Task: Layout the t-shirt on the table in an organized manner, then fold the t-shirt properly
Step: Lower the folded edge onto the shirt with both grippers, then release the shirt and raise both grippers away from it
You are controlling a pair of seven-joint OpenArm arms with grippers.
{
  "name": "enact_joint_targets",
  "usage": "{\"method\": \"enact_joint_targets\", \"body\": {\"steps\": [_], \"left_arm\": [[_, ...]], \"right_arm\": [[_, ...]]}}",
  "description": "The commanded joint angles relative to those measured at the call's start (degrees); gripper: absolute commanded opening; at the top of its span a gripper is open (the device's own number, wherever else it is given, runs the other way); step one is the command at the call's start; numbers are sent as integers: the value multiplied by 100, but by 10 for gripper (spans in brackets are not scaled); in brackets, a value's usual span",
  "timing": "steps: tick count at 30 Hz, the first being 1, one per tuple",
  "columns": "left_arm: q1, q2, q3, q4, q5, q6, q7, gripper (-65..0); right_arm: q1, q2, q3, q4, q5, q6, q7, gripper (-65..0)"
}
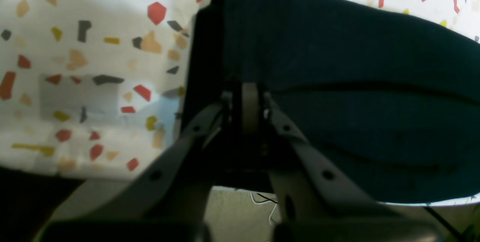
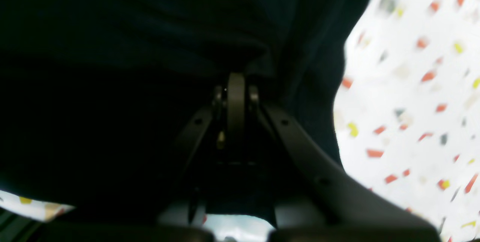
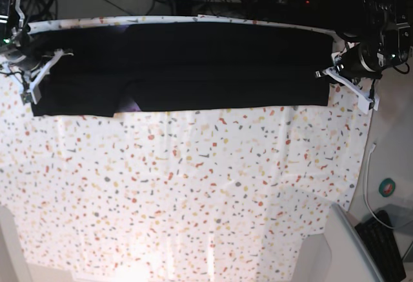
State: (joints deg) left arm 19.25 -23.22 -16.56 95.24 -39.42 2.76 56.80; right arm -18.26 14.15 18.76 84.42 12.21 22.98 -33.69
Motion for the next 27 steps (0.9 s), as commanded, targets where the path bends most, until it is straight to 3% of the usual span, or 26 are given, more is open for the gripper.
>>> {"method": "enact_joint_targets", "body": {"steps": [1, 4, 5, 9, 11, 12, 15, 17, 18, 20, 21, 27], "left_arm": [[-12, -91, -54, 80, -45, -26, -58, -650], [-12, -108, -72, 80, -45, -17, -66, -650], [-21, -108, -107, 80, -45, -17, -66, -648], [-39, -73, -520, 142, -54, -17, -66, -295], [-48, -29, -925, 212, -80, -17, -66, -207], [-30, 32, -1136, 300, -80, -17, -66, -202], [5, 252, -1681, 722, -89, -44, -49, -235], [58, 384, -1593, 889, -89, -52, -49, -313], [49, 463, -1434, 907, -89, -52, -58, -375], [-56, 586, -907, 845, -54, -52, -75, -584], [-144, 630, -696, 713, -54, -52, -75, -650], [-645, 630, -204, -623, -45, -52, -84, -650]], "right_arm": [[37, 84, 62, 142, 41, -26, -2, -650], [-33, -119, 361, 512, 41, -26, -81, -650], [-104, -224, 484, 643, 41, -26, -81, -606], [-297, -444, 774, 1224, 32, -26, -81, -360], [-420, -514, 783, 1505, 32, -26, -81, -308], [-473, -514, 792, 1628, 32, -35, -81, -309], [-482, -541, 801, 1760, 32, -43, -29, -314], [-165, -549, 792, 1584, 23, -43, -11, -354], [20, -549, 792, 1391, 23, -43, 33, -398], [521, -523, 792, 749, 23, -35, 174, -578], [758, -505, 783, 397, 23, -35, 200, -650], [1567, -303, 774, -1159, 6, -70, 244, -650]]}}
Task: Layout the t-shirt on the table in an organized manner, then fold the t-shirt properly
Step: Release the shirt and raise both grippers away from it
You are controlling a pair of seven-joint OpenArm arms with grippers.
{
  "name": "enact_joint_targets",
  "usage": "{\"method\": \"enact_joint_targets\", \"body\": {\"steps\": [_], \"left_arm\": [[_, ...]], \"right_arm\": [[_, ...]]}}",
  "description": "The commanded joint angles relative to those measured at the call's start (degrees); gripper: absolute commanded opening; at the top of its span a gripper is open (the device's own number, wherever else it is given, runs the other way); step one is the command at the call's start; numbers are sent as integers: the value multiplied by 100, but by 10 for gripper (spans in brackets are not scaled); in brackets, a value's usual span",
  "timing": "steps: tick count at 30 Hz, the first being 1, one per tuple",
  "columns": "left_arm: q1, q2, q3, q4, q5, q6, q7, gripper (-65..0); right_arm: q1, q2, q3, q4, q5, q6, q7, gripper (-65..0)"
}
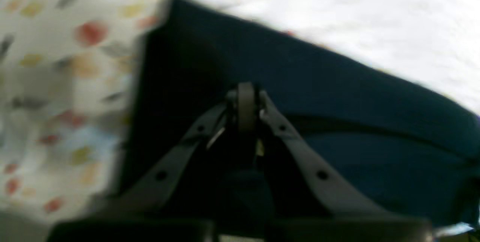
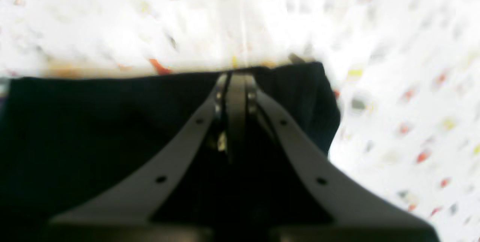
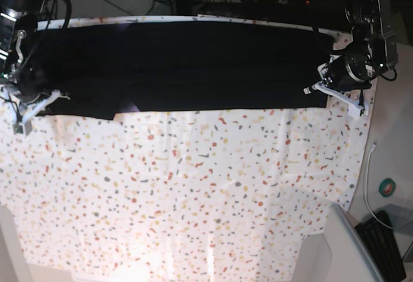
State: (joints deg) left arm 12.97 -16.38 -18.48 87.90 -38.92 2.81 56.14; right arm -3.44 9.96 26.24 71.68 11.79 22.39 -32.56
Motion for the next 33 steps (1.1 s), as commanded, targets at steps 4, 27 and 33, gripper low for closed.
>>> {"method": "enact_joint_targets", "body": {"steps": [4, 27, 33], "left_arm": [[-53, -89, -3, -64, 309, -57, -18, -650], [580, 95, -1198, 1623, 1285, -57, -10, -650], [650, 87, -1532, 1474, 1285, -65, -10, -650]], "right_arm": [[111, 336, 35, -245, 47, -11, 139, -650], [-407, -94, -1151, 2243, 82, 24, -916, -330], [-82, -367, -1881, 2120, 56, -19, -837, -276]]}}
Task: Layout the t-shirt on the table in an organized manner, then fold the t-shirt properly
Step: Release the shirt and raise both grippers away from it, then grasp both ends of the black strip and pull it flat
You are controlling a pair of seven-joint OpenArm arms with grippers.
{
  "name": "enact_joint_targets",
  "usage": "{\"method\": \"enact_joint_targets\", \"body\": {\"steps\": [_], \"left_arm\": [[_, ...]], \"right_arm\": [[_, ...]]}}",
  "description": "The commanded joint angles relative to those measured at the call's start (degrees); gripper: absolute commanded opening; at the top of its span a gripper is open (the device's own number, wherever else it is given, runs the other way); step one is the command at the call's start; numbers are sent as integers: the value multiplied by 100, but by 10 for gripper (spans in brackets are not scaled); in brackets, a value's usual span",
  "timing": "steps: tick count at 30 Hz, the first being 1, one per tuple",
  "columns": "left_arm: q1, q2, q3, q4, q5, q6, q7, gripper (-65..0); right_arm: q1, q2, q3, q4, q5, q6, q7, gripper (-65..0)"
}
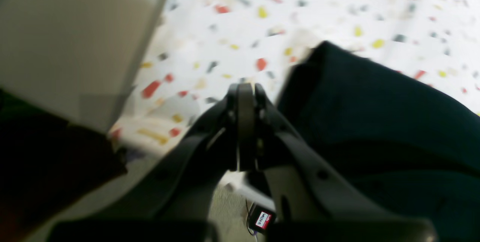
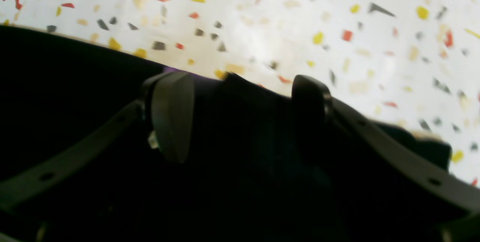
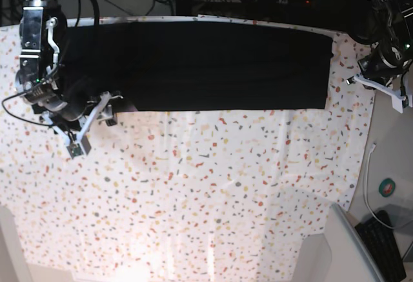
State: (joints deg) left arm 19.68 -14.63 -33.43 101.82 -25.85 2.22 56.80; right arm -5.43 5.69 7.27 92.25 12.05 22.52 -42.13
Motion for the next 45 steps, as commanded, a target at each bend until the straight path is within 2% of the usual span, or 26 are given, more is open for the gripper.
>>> {"method": "enact_joint_targets", "body": {"steps": [1, 3, 7, 13, 14, 15, 16, 18, 19, 30, 35, 39, 45], "left_arm": [[-21, -88, -64, 82, -22, -6, -75, -650], [-12, -88, -64, 82, -22, -6, -75, -650], [-12, -88, -64, 82, -22, -6, -75, -650], [-12, -88, -64, 82, -22, -6, -75, -650], [-12, -88, -64, 82, -22, -6, -75, -650], [-12, -88, -64, 82, -22, -6, -75, -650], [-12, -88, -64, 82, -22, -6, -75, -650], [-12, -88, -64, 73, -22, -6, -75, -650], [-21, -88, -64, 73, -22, -6, -75, -650], [-74, -132, -72, -279, -13, -6, -84, -650], [-83, -132, -72, -261, -13, -6, -84, -650], [-91, -132, -72, -252, -13, -6, -84, -650], [-241, -132, -64, -261, 13, -6, -84, -650]], "right_arm": [[187, 59, -89, -77, 30, -33, 121, -281], [363, 59, -204, -385, 30, -120, 121, -282], [591, 59, -256, -957, 30, -569, 147, -282], [600, 103, -230, -1124, 30, -578, 129, -284], [583, 103, -230, -1124, 30, -578, 121, -300], [556, 103, -230, -1124, 30, -578, 112, -338], [512, 103, -221, -1124, 30, -578, 68, -404], [460, 86, -212, -1062, 39, -578, -117, -582], [451, 77, -212, -1018, 47, -569, -231, -650], [-595, 59, -195, 679, 47, -578, -671, -650], [-1281, 59, -195, 1250, 47, -578, -635, -650], [-1598, 50, -195, 1347, 47, -586, -627, -650], [-1650, 50, -239, 1347, 56, -586, -688, -650]]}}
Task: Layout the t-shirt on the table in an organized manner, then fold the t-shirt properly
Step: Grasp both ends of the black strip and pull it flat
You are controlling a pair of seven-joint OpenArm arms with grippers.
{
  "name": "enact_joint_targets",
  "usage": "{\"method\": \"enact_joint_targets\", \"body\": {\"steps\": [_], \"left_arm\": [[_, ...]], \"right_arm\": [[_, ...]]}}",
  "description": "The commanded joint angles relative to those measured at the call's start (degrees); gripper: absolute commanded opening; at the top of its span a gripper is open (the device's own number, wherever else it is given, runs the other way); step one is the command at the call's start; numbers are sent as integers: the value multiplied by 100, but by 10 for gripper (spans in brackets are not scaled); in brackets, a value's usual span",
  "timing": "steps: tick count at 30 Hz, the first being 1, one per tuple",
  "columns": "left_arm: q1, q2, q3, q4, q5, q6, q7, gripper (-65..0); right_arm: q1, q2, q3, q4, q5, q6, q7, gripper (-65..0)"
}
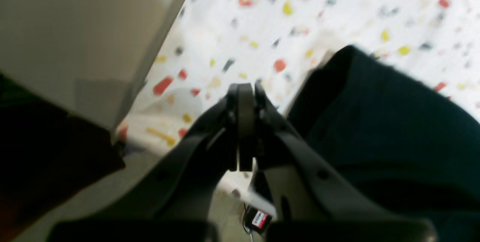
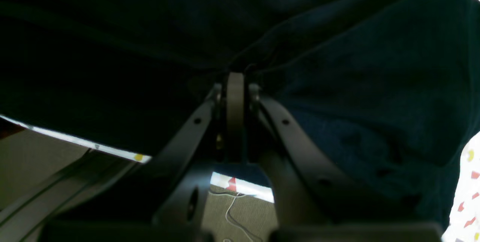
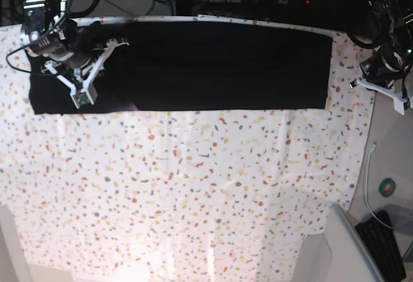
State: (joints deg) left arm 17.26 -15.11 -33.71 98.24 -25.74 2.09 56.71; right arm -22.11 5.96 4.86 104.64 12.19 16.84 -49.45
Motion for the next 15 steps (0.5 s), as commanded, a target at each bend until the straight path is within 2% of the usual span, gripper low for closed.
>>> {"method": "enact_joint_targets", "body": {"steps": [1, 8, 11, 15], "left_arm": [[-7, -75, -35, 106, -7, 7, -75, -650], [-139, -58, -35, 80, -15, 7, -75, -650], [-156, -58, -44, 80, -15, 7, -75, -650], [-165, -49, -44, 124, -24, 7, -75, -650]], "right_arm": [[17, 15, -7, 107, 43, -18, 35, -650], [-9, -257, -7, 116, 52, -1, -325, -650], [-27, -292, -16, 160, 52, 8, -378, -564], [-44, -336, -16, 354, 52, 17, -879, -443]]}}
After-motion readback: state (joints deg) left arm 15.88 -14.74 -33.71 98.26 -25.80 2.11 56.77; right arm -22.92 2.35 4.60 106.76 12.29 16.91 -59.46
